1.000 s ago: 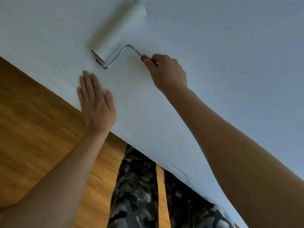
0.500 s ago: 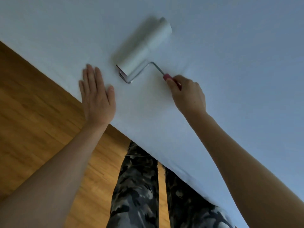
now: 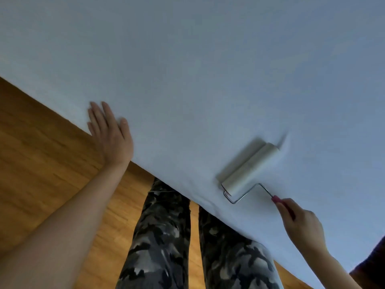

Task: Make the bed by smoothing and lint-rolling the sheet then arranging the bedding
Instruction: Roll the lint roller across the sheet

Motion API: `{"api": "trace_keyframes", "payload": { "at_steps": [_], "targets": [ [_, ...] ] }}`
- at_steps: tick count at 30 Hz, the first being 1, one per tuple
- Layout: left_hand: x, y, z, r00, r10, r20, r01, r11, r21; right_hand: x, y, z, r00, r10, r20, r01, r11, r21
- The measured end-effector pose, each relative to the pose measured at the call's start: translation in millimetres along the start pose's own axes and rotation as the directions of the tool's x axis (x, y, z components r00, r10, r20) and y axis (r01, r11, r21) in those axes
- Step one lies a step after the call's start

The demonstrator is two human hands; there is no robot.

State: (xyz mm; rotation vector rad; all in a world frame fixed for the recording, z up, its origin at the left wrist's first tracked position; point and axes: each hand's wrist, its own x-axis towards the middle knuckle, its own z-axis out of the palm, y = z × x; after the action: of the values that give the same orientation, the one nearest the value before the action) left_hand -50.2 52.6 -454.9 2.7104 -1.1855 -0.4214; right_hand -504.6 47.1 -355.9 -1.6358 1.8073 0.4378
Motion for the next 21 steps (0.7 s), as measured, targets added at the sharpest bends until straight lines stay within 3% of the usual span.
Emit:
{"api": "trace_keyframes", "payload": {
  "at_steps": [3, 6, 10, 13, 18, 21],
  "targets": [
    [-30, 14, -16, 0.981, 0.02, 0.194, -0.03, 0.998, 0.05, -18, 16, -12, 1.0, -0.001, 0.028, 0.002, 0.999, -0.035],
    [-68, 37, -45, 0.914, 0.049, 0.403, -0.087, 0.993, 0.076, -37, 22, -27, 0.997, 0.036, 0.071, -0.031, 0.997, -0.074],
    [-120, 78, -97, 0.835, 0.08, 0.544, -0.138, 0.988, 0.066, -82, 39, -55, 0.987, 0.123, 0.103, -0.117, 0.991, -0.063],
    [-152, 108, -144, 0.823, 0.132, 0.552, -0.185, 0.982, 0.04, -125, 54, -75, 0.978, 0.193, 0.084, -0.199, 0.978, 0.07],
    [-185, 151, -210, 0.791, 0.384, 0.476, -0.429, 0.903, -0.015, -188, 54, -108, 0.959, 0.283, 0.029, -0.28, 0.923, 0.263],
    [-200, 172, -231, 0.777, 0.469, 0.42, -0.487, 0.871, -0.071, -217, 49, -118, 0.943, 0.331, -0.012, -0.3, 0.87, 0.392]
  ]
}}
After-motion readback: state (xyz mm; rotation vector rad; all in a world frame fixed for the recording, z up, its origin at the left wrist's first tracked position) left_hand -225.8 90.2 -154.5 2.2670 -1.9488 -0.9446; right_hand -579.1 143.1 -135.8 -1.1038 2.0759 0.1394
